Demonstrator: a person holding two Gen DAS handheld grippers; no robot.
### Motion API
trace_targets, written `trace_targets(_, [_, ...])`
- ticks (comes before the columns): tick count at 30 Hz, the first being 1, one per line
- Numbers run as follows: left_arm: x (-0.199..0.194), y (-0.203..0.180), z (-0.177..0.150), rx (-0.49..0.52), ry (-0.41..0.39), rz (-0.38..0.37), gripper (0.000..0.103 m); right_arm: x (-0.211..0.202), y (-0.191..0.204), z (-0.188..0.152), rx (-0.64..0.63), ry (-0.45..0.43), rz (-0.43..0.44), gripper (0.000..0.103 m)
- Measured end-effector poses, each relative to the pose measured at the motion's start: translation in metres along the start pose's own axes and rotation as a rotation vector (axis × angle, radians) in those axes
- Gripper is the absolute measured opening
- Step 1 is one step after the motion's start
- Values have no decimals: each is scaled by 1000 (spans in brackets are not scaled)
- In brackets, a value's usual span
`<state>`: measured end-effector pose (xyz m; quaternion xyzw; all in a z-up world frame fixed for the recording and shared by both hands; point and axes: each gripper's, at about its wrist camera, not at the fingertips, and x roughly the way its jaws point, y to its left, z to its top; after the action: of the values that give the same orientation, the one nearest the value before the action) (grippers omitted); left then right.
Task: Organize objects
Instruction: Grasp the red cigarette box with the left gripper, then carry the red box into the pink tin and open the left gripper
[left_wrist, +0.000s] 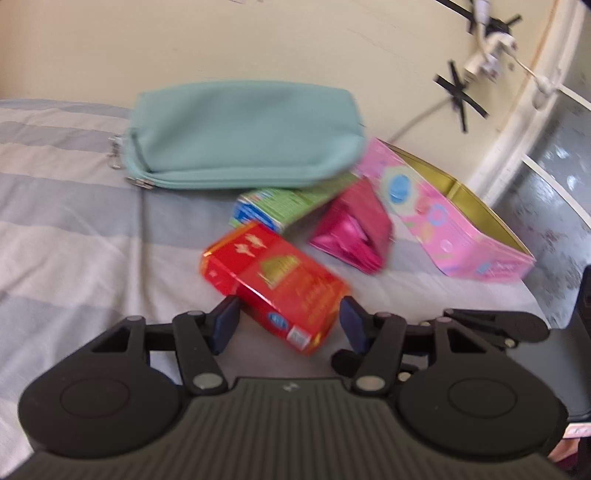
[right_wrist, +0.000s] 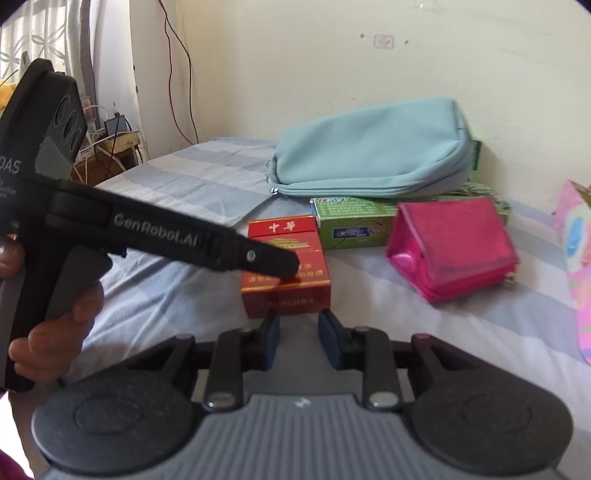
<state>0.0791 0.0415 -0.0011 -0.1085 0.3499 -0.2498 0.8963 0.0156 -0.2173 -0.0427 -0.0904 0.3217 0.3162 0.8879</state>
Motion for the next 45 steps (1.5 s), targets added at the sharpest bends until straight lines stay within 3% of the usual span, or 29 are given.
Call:
trace_targets(2, [0,-14,-7,25,2,-28,62,-11,-1,-10,11,1,1,27])
trace_targets(6, [-7,-20,-10,46,8,-41,63,-29,-2,-21,11,-8,-23,43])
trace_targets(13, [-19,11,14,-121,-51,-11,70,-39,-14,-16,20,-40,-86,54])
trace_targets(19, [-3,19,31,-97,-57,25,70,-16,-20,1,5,-7,-34,64])
trace_targets(22, [17,29,34,-113,-10,39,68,5,-15,10,-30,9,-23,71])
trace_targets(25, [21,20,28,-53,-8,27,59,22,-10,17,-30,9,-11,70])
trace_targets(28, [16,6,19,-8,-14,50,61,21,-8,17,-24,-2,-19,61])
trace_targets(34, [11,-18,6,-20,20,-15,60,-14,-14,-7,-11,-27,-45,58])
trace_targets(40, [30,-89,7,99,36,-71,60,-65,-38,-32,52,-78,-151,58])
trace_targets(45, [44,-159,31,207,-16,-146,60,-118,-77,-42,130,-208,-260,58])
